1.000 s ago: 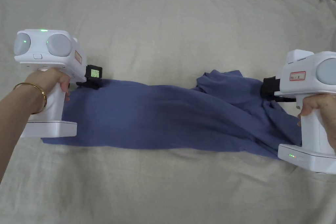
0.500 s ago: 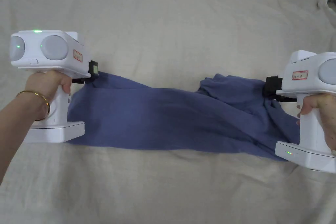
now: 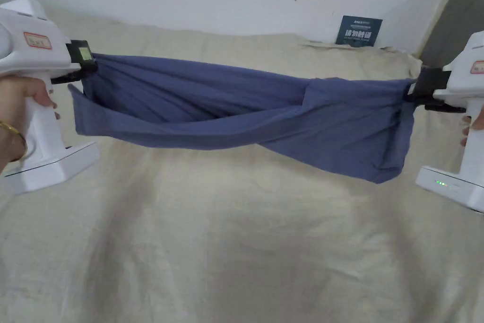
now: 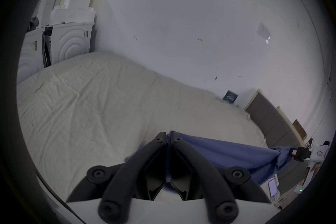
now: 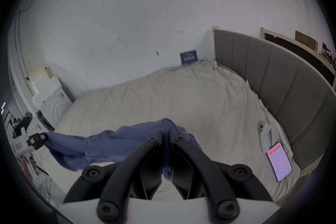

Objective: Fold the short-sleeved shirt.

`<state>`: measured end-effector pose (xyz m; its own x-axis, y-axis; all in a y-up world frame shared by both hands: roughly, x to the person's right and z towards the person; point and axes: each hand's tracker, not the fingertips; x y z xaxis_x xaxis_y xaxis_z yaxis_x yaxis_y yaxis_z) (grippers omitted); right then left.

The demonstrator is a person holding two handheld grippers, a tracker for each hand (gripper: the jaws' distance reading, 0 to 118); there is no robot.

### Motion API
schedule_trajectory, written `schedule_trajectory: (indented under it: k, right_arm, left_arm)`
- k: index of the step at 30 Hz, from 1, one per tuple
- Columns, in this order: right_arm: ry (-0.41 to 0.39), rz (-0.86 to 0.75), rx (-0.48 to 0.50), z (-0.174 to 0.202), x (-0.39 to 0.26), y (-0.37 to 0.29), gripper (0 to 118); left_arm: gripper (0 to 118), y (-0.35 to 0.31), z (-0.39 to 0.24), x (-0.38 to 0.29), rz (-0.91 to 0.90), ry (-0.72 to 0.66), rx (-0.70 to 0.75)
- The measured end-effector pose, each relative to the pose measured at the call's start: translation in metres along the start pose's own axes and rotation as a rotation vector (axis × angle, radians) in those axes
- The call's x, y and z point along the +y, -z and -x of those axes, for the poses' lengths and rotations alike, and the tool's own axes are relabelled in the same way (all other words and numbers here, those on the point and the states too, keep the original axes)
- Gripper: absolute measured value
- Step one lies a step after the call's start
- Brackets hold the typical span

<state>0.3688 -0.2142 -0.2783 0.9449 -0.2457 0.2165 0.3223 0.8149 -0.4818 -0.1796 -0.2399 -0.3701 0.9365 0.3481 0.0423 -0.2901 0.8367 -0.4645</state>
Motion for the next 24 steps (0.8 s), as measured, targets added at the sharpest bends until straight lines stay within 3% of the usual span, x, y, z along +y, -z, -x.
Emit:
schedule_trajectory:
  k: [4,8,14,21,24]
  right_arm:
    - [-0.037,-0.09,-0.032,0.005,0.016,-0.049,4]
    - [0.04,-0.163,0.016,-0.002,0.028,-0.091,4]
    - [-0.012,-0.223,-0.026,-0.012,0.042,-0.137,4]
    - [0.115,-0.277,0.018,-0.027,0.049,-0.163,4]
    - [0.057,-0.293,-0.003,-0.017,0.054,-0.164,4]
  left_arm:
    - [0,-0.041,0.0,0.02,-0.096,0.012,0.035]
    - [0,-0.082,0.008,0.037,-0.173,-0.119,-0.065]
    - [0,-0.116,0.015,0.059,-0.24,-0.057,0.082]
    - [0,-0.139,0.038,0.067,-0.258,-0.139,0.108]
    - [0,-0.141,0.036,0.07,-0.264,-0.127,0.119]
